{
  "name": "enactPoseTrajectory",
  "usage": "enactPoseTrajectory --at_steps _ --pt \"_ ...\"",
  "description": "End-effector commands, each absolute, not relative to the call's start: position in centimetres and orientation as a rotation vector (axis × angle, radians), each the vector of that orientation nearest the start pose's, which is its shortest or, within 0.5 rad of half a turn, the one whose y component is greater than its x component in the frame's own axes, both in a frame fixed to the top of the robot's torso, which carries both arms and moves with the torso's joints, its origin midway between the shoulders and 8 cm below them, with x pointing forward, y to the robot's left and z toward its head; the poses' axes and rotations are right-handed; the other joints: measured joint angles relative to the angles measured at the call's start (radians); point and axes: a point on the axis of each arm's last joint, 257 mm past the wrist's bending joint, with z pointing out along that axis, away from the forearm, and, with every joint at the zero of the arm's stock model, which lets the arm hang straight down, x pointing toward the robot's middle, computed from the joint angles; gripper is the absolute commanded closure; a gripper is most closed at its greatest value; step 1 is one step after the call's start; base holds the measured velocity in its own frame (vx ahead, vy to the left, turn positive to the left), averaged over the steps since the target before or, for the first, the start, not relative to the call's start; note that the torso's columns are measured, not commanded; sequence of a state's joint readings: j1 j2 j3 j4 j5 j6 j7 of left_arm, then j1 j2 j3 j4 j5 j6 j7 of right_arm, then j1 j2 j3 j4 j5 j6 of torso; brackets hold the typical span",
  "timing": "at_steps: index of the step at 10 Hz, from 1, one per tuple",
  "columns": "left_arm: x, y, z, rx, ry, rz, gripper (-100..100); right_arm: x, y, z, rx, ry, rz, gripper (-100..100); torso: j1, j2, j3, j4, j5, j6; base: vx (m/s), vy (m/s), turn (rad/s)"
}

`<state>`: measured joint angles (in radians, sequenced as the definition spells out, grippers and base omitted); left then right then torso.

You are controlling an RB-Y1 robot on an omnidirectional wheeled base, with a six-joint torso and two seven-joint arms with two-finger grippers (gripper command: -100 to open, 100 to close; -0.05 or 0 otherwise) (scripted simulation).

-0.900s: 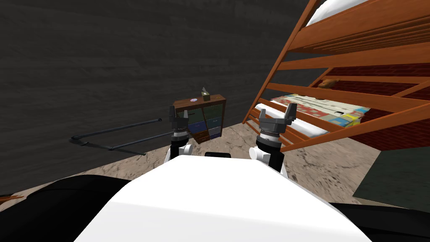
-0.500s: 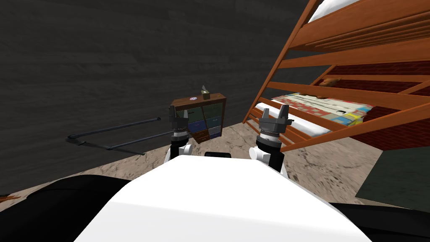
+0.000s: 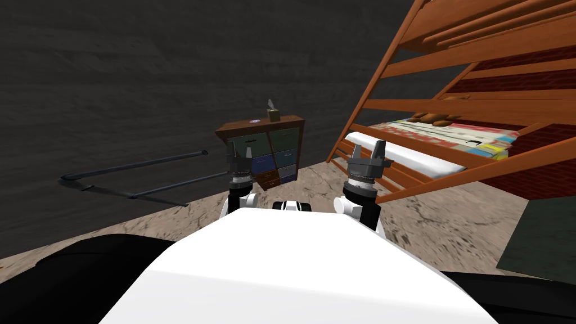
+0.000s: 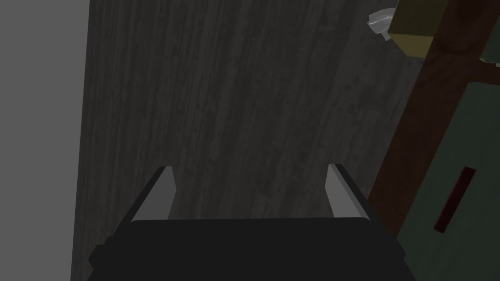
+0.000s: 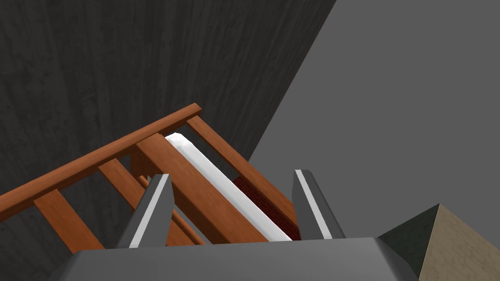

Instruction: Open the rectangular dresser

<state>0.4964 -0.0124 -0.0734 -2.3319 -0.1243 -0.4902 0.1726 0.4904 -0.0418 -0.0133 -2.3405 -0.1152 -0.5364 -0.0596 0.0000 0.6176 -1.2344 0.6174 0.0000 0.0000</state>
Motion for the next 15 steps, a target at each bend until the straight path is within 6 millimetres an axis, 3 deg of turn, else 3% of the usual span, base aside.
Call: enactPoseTrajectory --at_steps 1,3,8,15 --pt "34.2 23.7 4.1 -0.610 0.640 -1.466 -100 32.3 -28.7 6.1 0.631 0.487 1.448 0 0.000 0.074 -0.148 0.074 0.000 0.000 0.016 -0.006 0.007" --pt "34.7 23.3 3.1 -0.593 0.694 -1.459 -100 32.3 -28.8 6.1 0.631 0.488 1.448 0 -0.001 0.116 -0.237 0.116 0.000 0.000 0.030 -0.025 0.011" --pt "36.7 23.6 -0.9 -0.602 0.812 -1.415 -100 32.3 -28.8 6.1 0.631 0.488 1.448 0 0.000 0.120 -0.242 0.121 0.000 0.000 0.060 -0.058 0.019" --pt "39.4 25.5 -7.1 -0.679 0.921 -1.334 -100 32.3 -28.8 6.1 0.631 0.488 1.448 0 0.000 0.120 -0.242 0.121 0.000 0.000 0.077 -0.072 0.023"
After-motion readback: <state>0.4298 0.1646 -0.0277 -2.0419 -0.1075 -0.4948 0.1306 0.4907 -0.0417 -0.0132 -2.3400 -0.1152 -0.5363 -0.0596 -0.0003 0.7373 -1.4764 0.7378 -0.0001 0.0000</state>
